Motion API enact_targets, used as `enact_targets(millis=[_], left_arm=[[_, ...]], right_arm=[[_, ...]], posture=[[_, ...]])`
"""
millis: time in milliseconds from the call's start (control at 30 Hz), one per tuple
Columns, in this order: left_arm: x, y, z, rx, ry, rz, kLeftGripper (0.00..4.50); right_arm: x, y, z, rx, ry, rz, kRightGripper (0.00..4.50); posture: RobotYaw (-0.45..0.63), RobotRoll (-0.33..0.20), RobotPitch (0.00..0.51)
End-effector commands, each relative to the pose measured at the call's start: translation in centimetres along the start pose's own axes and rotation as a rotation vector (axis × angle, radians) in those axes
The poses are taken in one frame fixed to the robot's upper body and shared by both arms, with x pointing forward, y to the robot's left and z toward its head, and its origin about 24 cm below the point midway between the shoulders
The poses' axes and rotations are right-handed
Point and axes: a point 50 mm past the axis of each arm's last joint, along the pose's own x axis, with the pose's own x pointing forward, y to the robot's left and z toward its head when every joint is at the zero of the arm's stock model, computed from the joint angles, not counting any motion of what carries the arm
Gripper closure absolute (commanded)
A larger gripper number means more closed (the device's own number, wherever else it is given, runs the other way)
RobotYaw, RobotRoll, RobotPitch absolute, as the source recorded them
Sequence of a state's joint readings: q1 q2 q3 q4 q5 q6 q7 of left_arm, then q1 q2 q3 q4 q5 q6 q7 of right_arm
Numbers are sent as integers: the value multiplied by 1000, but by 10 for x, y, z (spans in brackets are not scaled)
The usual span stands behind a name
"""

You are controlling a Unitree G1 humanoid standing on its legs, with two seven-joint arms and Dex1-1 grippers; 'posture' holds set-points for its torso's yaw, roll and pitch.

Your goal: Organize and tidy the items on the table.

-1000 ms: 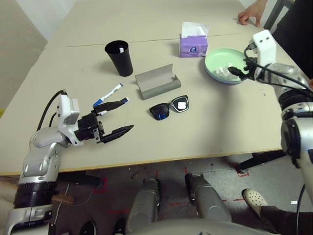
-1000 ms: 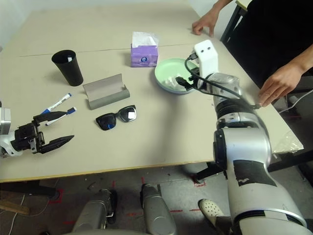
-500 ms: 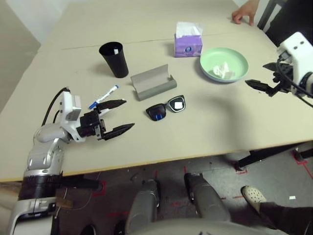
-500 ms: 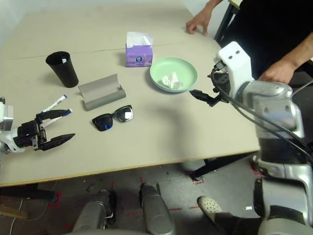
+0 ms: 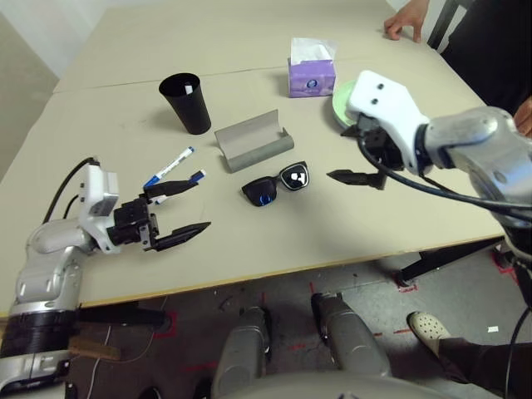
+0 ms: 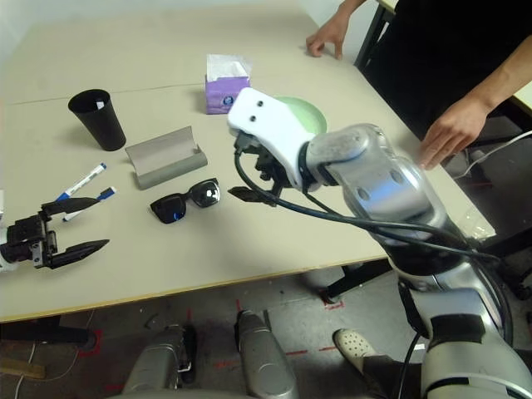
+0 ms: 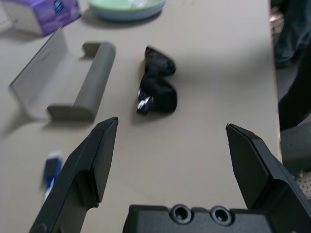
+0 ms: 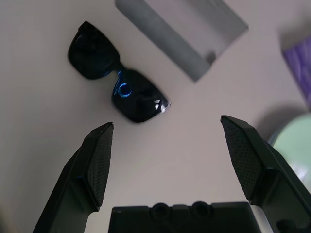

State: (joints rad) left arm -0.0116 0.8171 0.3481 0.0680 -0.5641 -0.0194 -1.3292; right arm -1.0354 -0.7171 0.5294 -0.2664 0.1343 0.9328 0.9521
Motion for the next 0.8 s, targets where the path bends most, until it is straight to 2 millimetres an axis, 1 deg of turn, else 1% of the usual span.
enact_targets(millis=[33,133,267,367,467,500,600,633,733,800], left_arm=[[-8,-3,4,8,8,27,0],[-10,-5,4,7,11,44,0],[-10,-4,4,8,13,54,0],[-10,-4,4,11,14,58,0],[-10,-4,3,13,13,62,0],[-9,-4,3,14,13,62,0],[-8,-5,4,14,8,65,0],[-7,-5,4,14,7,66,0],[-6,-7,5,12,3,70,0],[-6,-9,6,9,1,76,0]], right_arm=[[14,4,12,-132,18,101,18],[20,7,21,-223,49,194,18],[28,15,39,-285,53,300,18],[39,18,50,-312,49,322,18],[57,21,57,-337,54,335,18],[60,21,58,-342,56,339,18],[80,20,55,-358,62,321,18],[85,19,53,-364,67,315,18],[98,16,40,-381,97,301,18],[103,14,34,-388,107,299,18]], posture=[[-70,0,175],[-67,0,173],[-67,0,172],[-65,0,175],[-67,0,175],[-67,0,175],[-67,0,175],[-49,0,183],[-41,0,186],[-38,0,189]])
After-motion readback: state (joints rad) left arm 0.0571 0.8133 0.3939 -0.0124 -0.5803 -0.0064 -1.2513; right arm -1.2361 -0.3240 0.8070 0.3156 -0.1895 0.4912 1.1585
